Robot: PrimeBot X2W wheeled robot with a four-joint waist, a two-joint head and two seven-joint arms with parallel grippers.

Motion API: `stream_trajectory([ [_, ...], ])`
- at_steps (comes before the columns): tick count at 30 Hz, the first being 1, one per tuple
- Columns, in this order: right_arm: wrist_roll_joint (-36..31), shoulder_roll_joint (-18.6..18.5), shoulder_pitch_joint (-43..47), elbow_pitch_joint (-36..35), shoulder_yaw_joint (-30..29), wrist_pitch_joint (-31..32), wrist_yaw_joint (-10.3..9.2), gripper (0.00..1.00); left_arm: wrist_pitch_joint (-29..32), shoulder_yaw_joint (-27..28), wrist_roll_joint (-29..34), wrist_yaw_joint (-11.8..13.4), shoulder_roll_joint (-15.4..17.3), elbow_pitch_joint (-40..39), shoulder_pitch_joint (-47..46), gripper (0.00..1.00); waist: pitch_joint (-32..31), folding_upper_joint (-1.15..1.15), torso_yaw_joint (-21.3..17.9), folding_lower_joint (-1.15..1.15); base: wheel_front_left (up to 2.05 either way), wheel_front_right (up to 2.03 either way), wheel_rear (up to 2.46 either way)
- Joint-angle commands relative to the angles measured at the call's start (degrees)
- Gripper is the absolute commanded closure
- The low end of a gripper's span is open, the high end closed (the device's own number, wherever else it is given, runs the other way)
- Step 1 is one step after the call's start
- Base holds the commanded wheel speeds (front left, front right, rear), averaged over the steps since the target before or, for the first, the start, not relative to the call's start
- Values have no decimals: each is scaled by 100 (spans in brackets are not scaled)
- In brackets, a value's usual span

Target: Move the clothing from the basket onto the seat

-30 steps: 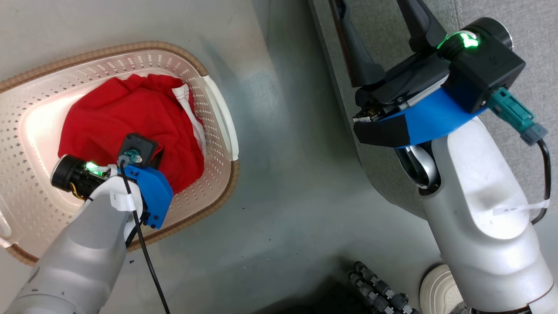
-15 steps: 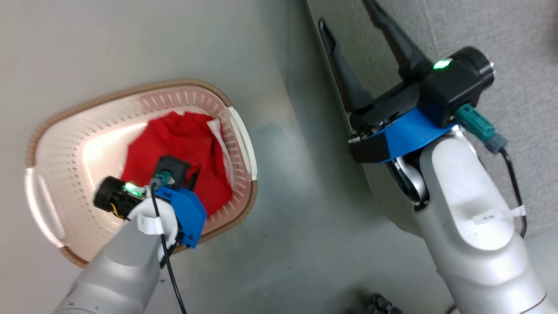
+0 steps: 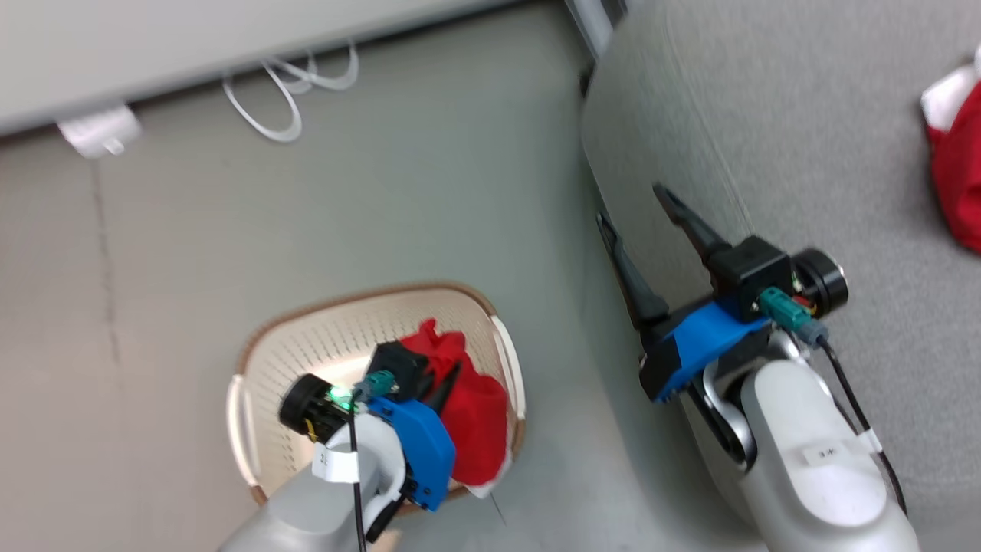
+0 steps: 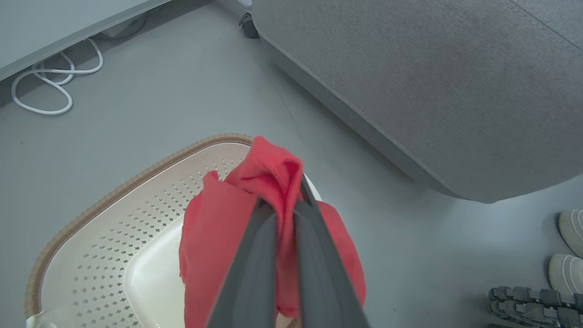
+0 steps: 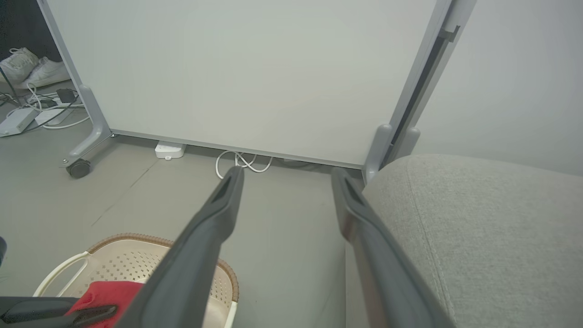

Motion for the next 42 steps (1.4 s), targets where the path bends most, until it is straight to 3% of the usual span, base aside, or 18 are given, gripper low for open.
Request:
stream_trajectory([
  [1,8,-51,232,37,-37,51,1,0,-48,-92,-129,-7,-40,-129,98,100,-953,-1,556,2,0,0,0],
  [8,108,-90,909,-49,-135,244,1,0,-129,-432,-563,-5,-85,-640,-146,100,-1738,-1,869,2,0,0,0],
  [19,263,-56,1430,-344,-56,530,1,0,-195,-621,-932,-6,-254,-1025,-691,100,-2280,-1,1011,2,0,0,0],
  [28,348,-38,1437,-475,103,641,1,0,-200,-473,-973,-6,-367,-1135,-1151,100,-2444,-1,937,2,0,0,0],
  [42,686,-10,1328,-657,595,755,1,0,-202,-343,-862,-6,-386,-1097,-1013,100,-2303,-1,791,2,0,0,0],
])
